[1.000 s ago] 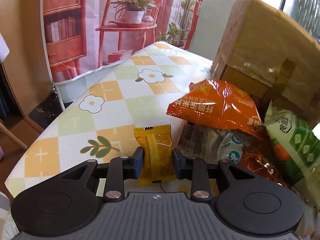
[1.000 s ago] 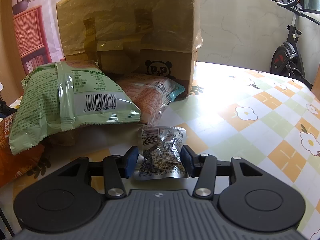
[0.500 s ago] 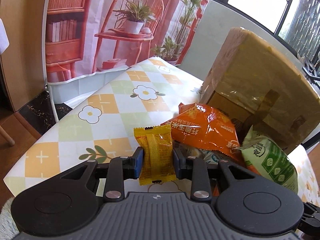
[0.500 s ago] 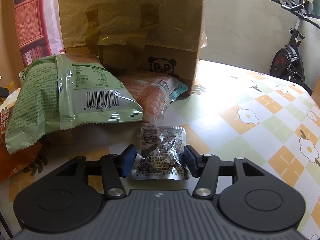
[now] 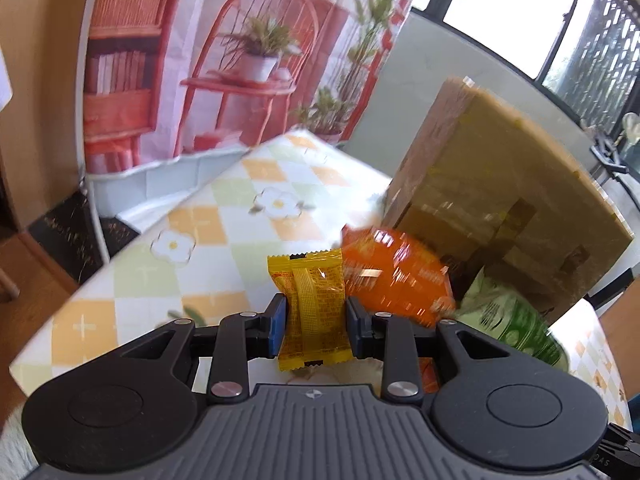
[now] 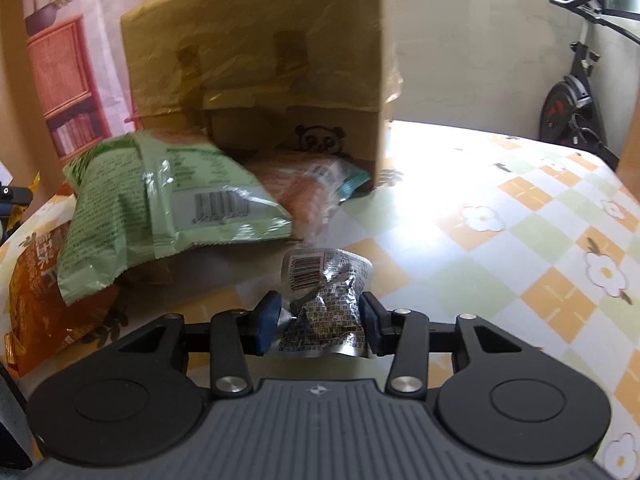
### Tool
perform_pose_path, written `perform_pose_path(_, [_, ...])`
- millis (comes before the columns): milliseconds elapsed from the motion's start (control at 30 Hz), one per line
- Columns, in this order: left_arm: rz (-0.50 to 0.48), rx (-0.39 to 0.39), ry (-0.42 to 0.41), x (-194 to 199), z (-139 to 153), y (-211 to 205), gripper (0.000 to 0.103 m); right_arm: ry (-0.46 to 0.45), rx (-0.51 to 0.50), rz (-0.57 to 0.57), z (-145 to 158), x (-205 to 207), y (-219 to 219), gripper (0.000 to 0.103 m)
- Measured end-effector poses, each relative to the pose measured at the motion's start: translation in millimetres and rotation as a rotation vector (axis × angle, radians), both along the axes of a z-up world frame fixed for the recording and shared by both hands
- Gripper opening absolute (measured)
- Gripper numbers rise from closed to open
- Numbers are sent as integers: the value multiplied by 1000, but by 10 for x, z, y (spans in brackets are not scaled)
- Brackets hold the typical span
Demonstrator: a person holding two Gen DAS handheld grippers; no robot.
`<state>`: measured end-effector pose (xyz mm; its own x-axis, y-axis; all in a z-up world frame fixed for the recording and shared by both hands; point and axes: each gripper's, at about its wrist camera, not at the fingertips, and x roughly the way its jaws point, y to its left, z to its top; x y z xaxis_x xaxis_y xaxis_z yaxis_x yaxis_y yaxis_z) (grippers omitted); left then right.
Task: Organize snacks
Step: 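Lift both packets and carry them over the box, then open both grippers to drop the packets into the box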
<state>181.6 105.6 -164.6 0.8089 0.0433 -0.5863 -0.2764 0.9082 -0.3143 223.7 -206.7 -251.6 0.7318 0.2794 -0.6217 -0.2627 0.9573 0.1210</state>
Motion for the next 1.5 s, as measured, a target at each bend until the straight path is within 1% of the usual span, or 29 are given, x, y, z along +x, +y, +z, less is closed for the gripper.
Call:
perform_pose_path(200, [-46,21,-82,42,316,-18,33,-44,33,-47,207,-49,-185,46])
perform_pose_path(333, [-88,21,-134,90,584,-72,33,-105,56,-52,455,-38,-228,46])
perform_pose_path(433, [-121,15,-183,166,816,-136,33,-168,68,-32,730,20,-218,46])
perform_pose_path(567, [-185,4,-244,349,1125,-286,33,-271,61,9,1177,172,-170,46])
perform_pose_path(700, [-265,8,-285,682,1382,-494,33,-358,46,46,1601,444,-69,46])
perform_pose_path(800, [-300,25,-291,983,1466,-680,33,-415,3,58,1832,679,46,46])
perform_pose_path(867, [-325,19,-277,1228,1480,-782,33,-412,12,61,1925,905,108,46])
perform_pose_path(900, [-329,31,-272,1340,1470,-841,33,-402,27,60,1954,1018,131,46])
perform_pose_path(1000, [-348,83,-233,1652,1436,-1017,33,-354,64,45,1985,1366,202,46])
perform_pose_path(1067, [-373,99,-199,1835,1386,-1099,33,-312,84,34,1984,1583,247,46])
perform_pose_path(1133, [-387,104,-167,1972,1308,-1167,33,-281,99,28,1963,1714,258,46])
perform_pose_path(1267, [-387,124,-133,2074,1202,-1193,33,-233,93,14,1872,1913,285,46])
perform_pose_path(1367, [-418,151,-122,2079,1183,-1203,35,-218,109,-2,1827,1985,264,48])
perform_pose_path(1400, [-431,165,-117,2075,1175,-1216,40,-222,105,0,1819,1992,267,51])
perform_pose_path(1433, [-436,182,-108,2077,1170,-1223,54,-222,101,4,1809,1983,280,53])
perform_pose_path(1500, [-417,203,-103,2067,1186,-1200,67,-211,90,12,1787,1970,308,58])
